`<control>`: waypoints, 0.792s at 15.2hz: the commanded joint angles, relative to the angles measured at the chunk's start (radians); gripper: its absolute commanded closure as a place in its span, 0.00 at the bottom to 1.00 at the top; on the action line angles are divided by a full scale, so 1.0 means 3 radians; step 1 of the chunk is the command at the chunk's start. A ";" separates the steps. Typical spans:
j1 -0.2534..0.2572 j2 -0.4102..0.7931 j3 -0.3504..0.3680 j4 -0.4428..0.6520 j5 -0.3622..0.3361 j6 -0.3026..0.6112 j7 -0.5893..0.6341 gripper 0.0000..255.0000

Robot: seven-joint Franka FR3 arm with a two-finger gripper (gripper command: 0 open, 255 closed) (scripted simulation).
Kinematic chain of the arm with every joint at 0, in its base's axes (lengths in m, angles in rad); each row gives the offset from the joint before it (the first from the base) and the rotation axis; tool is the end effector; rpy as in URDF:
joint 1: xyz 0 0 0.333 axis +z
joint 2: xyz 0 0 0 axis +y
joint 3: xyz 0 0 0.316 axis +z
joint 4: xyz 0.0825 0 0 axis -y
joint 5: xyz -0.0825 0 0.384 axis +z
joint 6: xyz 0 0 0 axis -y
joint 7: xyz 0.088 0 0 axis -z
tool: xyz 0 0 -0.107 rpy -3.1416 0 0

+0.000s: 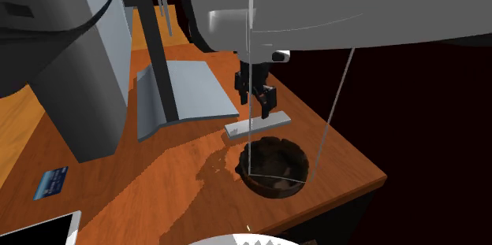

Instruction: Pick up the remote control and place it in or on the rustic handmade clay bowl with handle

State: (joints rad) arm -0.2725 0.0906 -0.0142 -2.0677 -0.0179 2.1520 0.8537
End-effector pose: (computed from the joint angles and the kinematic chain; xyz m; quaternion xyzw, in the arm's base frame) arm 0.5402 -0.1599 0.3885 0.8444 -0.5356 -0.0008 0.0087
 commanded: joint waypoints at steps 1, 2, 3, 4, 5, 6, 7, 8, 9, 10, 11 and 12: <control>-0.0041 0.0177 -0.0057 0.0087 0.0005 0.0081 0.0240 0.00; -0.0043 0.0194 -0.0065 0.0096 0.0006 0.0089 0.0261 0.00; -0.0043 0.0215 -0.0065 0.0076 0.0007 0.0130 0.0260 0.00; -0.0044 0.0237 -0.0066 0.0056 0.0007 0.0171 0.0260 0.00; -0.0044 0.0260 -0.0066 0.0037 0.0008 0.0212 0.0260 0.00; -0.0044 0.0282 -0.0066 0.0019 0.0008 0.0253 0.0259 0.00; -0.0045 0.0306 -0.0066 0.0002 0.0009 0.0294 0.0259 0.00; -0.0046 0.0330 -0.0067 -0.0014 0.0009 0.0335 0.0258 0.00; -0.0047 0.0369 -0.0067 -0.0039 0.0010 0.0399 0.0258 0.00; -0.0047 0.0369 -0.0067 -0.0040 0.0010 0.0399 0.0258 0.00; -0.0046 0.0369 -0.0067 -0.0039 0.0010 0.0399 0.0258 0.00; -0.0046 0.0369 -0.0067 -0.0039 0.0010 0.0399 0.0258 0.00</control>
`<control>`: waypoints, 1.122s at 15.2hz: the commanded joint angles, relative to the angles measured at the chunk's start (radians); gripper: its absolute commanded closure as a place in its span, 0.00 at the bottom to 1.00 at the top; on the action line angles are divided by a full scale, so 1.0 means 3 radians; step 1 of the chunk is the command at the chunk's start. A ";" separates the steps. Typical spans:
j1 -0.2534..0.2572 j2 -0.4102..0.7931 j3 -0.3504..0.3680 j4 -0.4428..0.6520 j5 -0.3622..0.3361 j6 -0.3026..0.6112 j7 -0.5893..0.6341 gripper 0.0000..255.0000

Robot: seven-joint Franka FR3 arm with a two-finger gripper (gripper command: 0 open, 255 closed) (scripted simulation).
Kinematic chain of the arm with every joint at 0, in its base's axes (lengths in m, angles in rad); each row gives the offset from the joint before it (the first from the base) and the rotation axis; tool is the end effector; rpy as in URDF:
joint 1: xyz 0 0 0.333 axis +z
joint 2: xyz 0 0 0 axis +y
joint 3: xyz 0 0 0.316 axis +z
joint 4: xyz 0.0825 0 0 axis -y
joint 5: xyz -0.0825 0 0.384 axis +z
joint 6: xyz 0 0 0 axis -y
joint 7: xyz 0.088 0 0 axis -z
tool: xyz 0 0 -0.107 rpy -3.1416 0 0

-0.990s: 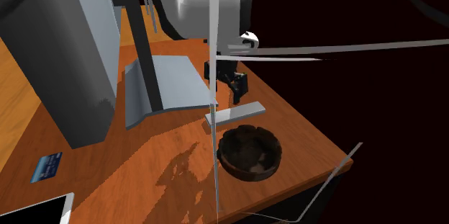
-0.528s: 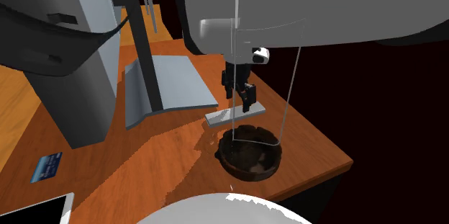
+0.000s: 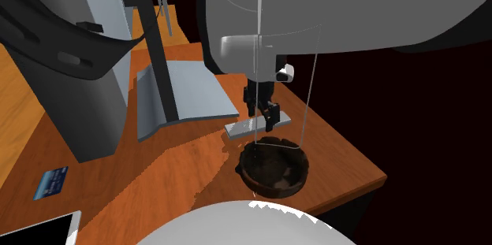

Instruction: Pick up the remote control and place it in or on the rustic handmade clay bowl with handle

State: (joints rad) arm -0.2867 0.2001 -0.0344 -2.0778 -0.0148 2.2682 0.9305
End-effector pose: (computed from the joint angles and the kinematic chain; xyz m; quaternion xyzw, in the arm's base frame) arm 0.5467 -0.1818 0.3318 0.8134 -0.5816 -0.0019 0.0101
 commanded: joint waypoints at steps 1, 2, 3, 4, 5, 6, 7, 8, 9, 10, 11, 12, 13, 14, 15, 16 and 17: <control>0.0001 0.0004 0.0000 -0.0006 0.0000 0.0011 0.0002 0.00; 0.0001 0.0004 0.0001 -0.0006 0.0000 0.0011 0.0002 0.00; 0.0001 0.0004 0.0001 -0.0006 0.0000 0.0011 0.0002 0.00; 0.0001 0.0004 0.0001 -0.0006 0.0000 0.0011 0.0002 0.00; 0.0001 0.0004 0.0001 -0.0006 0.0000 0.0011 0.0002 0.00; 0.0001 0.0004 0.0001 -0.0006 0.0000 0.0011 0.0002 1.00; 0.0001 0.0004 0.0001 -0.0006 0.0000 0.0011 0.0002 1.00; 0.0001 0.0005 0.0001 -0.0004 0.0000 0.0011 0.0002 1.00; 0.0001 0.0005 0.0001 -0.0004 0.0000 0.0011 0.0002 1.00; 0.0001 0.0006 0.0001 -0.0004 0.0000 0.0011 0.0002 1.00; 0.0001 0.0006 0.0001 -0.0003 0.0000 0.0011 0.0002 1.00; 0.0001 0.0007 0.0001 -0.0003 0.0000 0.0011 0.0002 1.00; 0.0001 0.0006 0.0001 -0.0003 0.0000 0.0010 0.0002 1.00; 0.0001 0.0007 0.0001 -0.0003 0.0000 0.0011 0.0002 1.00; 0.0001 0.0004 0.0000 -0.0006 0.0000 0.0011 0.0002 1.00; 0.0001 -0.0021 0.0000 0.0009 -0.0001 -0.0029 0.0002 1.00; 0.0001 -0.0047 0.0000 0.0024 -0.0001 -0.0069 0.0001 1.00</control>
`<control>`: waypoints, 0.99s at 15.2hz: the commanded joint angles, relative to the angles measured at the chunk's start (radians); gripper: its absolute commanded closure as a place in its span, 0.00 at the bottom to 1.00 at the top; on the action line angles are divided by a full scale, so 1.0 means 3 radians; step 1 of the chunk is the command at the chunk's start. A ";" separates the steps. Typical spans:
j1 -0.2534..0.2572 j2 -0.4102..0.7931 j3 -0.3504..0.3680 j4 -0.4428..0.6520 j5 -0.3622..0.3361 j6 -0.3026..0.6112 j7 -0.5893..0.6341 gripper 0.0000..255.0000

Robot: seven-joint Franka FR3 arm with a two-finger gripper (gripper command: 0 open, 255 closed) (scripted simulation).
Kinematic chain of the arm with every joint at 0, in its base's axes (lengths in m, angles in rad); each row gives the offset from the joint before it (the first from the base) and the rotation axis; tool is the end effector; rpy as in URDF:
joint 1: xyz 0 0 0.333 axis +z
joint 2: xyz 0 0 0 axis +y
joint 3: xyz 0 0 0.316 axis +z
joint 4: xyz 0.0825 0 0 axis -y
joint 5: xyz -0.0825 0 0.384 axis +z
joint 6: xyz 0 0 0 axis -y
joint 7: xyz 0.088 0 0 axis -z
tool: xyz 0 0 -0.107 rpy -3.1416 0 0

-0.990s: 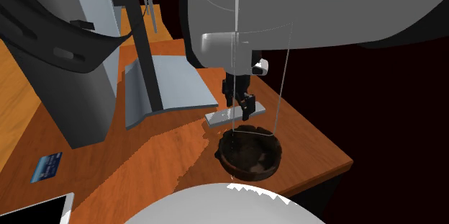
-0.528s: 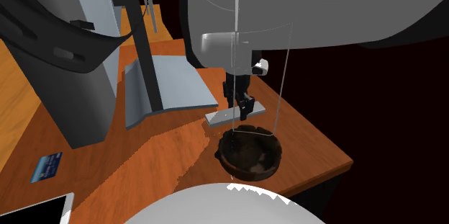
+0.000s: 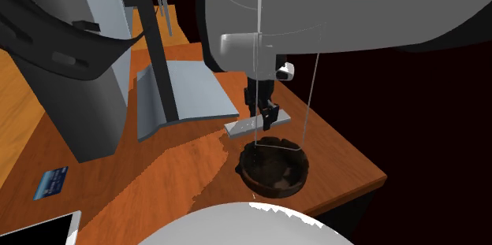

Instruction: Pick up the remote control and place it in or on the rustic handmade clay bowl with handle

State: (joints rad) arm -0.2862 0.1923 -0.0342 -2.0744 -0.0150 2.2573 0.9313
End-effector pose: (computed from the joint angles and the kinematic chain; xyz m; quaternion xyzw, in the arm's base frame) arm 0.5466 -0.1814 0.3368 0.8134 -0.5816 -0.0017 0.0100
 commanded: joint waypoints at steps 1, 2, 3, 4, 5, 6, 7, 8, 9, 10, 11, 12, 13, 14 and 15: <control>0.0000 -0.0045 0.0000 0.0030 -0.0001 -0.0074 -0.0001 1.00; 0.0000 -0.0068 -0.0001 0.0047 -0.0002 -0.0115 -0.0002 1.00; 0.0001 -0.0091 -0.0001 0.0065 -0.0002 -0.0155 -0.0002 1.00; 0.0001 -0.0114 -0.0001 0.0083 -0.0003 -0.0196 -0.0002 1.00; 0.0001 -0.0136 -0.0001 0.0102 -0.0003 -0.0238 -0.0002 1.00; 0.0001 -0.0157 -0.0001 0.0122 -0.0003 -0.0279 -0.0002 1.00; 0.0002 -0.0178 -0.0001 0.0143 -0.0004 -0.0320 -0.0003 1.00; 0.0002 -0.0198 -0.0001 0.0164 -0.0004 -0.0362 -0.0003 1.00; 0.0002 -0.0218 -0.0001 0.0186 -0.0005 -0.0403 -0.0003 1.00; 0.0002 -0.0236 -0.0001 0.0209 -0.0005 -0.0445 -0.0003 1.00; 0.0002 -0.0255 -0.0001 0.0233 -0.0005 -0.0486 -0.0004 1.00; 0.0002 -0.0272 -0.0001 0.0257 -0.0005 -0.0528 -0.0004 1.00; 0.0003 -0.0289 -0.0001 0.0282 -0.0006 -0.0570 -0.0004 1.00; 0.0003 -0.0305 -0.0001 0.0308 -0.0006 -0.0612 -0.0005 1.00; 0.0003 -0.0321 -0.0001 0.0334 -0.0006 -0.0654 -0.0005 1.00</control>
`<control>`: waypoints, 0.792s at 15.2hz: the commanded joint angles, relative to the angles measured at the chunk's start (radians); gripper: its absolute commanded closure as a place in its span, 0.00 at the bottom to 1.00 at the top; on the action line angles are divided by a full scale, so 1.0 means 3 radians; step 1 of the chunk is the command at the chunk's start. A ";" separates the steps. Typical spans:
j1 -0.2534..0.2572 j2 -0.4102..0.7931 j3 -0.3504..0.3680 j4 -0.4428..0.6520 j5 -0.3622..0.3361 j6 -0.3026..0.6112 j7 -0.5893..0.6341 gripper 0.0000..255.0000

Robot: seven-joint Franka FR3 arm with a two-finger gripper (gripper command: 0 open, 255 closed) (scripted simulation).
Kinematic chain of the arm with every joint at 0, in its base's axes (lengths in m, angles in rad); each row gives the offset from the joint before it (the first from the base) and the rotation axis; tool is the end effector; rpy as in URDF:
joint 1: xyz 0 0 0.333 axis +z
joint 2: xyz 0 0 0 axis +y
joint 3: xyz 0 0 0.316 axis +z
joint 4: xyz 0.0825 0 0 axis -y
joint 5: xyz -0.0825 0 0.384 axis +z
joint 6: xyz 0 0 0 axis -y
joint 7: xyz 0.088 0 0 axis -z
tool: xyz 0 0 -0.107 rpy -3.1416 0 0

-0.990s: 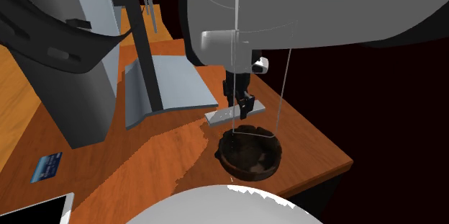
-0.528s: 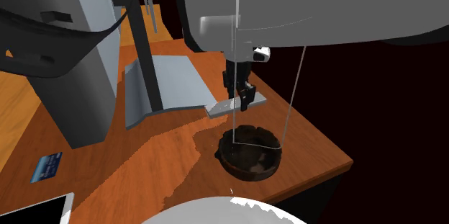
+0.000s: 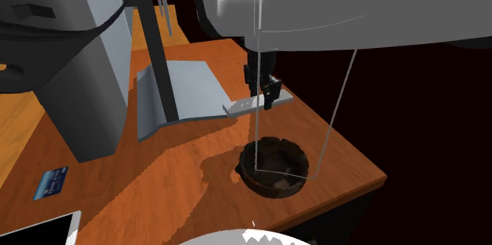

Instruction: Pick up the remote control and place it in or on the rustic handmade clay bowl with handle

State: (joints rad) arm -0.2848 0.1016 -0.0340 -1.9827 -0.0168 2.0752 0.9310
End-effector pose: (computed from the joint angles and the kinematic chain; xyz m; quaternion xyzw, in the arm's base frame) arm 0.5470 -0.1810 0.4145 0.8134 -0.5816 -0.0016 0.0100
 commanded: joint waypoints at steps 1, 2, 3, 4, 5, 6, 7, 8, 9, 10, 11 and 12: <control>-0.0002 -0.0034 -0.0002 0.0055 0.0000 -0.0089 -0.0004 1.00; -0.0002 -0.0048 -0.0001 0.0083 -0.0001 -0.0132 -0.0005 1.00; -0.0001 -0.0062 -0.0001 0.0112 -0.0001 -0.0174 -0.0005 1.00; -0.0001 -0.0075 -0.0001 0.0141 -0.0001 -0.0217 -0.0005 1.00; -0.0001 -0.0087 -0.0001 0.0172 -0.0001 -0.0259 -0.0006 1.00; -0.0001 -0.0099 -0.0001 0.0203 -0.0001 -0.0302 -0.0006 1.00; -0.0001 -0.0110 -0.0001 0.0234 -0.0001 -0.0345 -0.0007 1.00; -0.0001 -0.0120 -0.0001 0.0267 -0.0001 -0.0387 -0.0007 1.00; -0.0001 -0.0130 -0.0001 0.0300 -0.0001 -0.0430 -0.0008 1.00; 0.0000 -0.0139 -0.0001 0.0334 -0.0001 -0.0473 -0.0008 1.00; 0.0000 -0.0148 -0.0001 0.0369 -0.0001 -0.0517 -0.0009 1.00; 0.0000 -0.0155 -0.0001 0.0405 -0.0001 -0.0560 -0.0009 1.00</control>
State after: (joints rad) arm -0.2842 0.0580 -0.0337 -1.8730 -0.0173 1.9218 0.9297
